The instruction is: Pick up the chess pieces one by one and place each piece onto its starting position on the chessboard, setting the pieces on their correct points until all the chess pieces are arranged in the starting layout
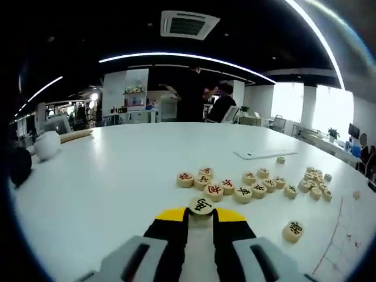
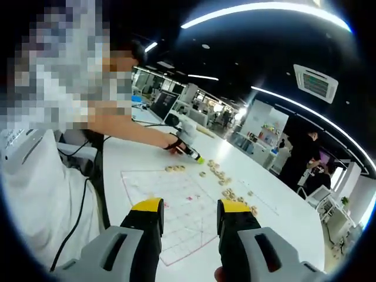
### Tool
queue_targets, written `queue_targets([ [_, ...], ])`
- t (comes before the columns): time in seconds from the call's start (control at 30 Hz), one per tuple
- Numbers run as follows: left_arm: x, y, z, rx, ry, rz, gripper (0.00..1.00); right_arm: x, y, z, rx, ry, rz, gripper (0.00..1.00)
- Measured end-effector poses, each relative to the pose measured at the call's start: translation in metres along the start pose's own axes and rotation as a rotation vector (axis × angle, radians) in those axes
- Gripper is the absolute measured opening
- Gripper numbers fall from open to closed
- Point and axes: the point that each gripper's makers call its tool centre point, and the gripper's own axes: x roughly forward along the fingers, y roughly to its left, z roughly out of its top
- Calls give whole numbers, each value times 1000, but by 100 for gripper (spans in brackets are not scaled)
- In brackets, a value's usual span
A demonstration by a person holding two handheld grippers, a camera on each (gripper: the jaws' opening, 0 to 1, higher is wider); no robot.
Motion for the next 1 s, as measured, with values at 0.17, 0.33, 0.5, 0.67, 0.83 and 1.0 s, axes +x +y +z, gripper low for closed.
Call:
queue_targets([
  [0.17, -23, -17, 4, 74, -10, -63, 19, -1, -1, 5, -5, -12, -7, 37],
  [0.33, -60, -40, 14, 86, -48, -158, 19, 0, 2, 2, -11, -3, 8, 37],
  [0.5, -107, -66, 20, 42, -105, -260, 19, -3, 1, 7, -10, -17, -3, 37],
  [0.67, -147, -88, 8, 71, -106, -328, 19, -3, 1, 8, -14, -16, -7, 37],
  [0.83, -186, -118, -7, 124, -97, -436, 19, -4, 2, 8, -19, -13, -6, 37],
  [1.0, -217, -134, -32, 179, -66, -508, 19, -5, 4, 8, -17, -16, -3, 37],
])
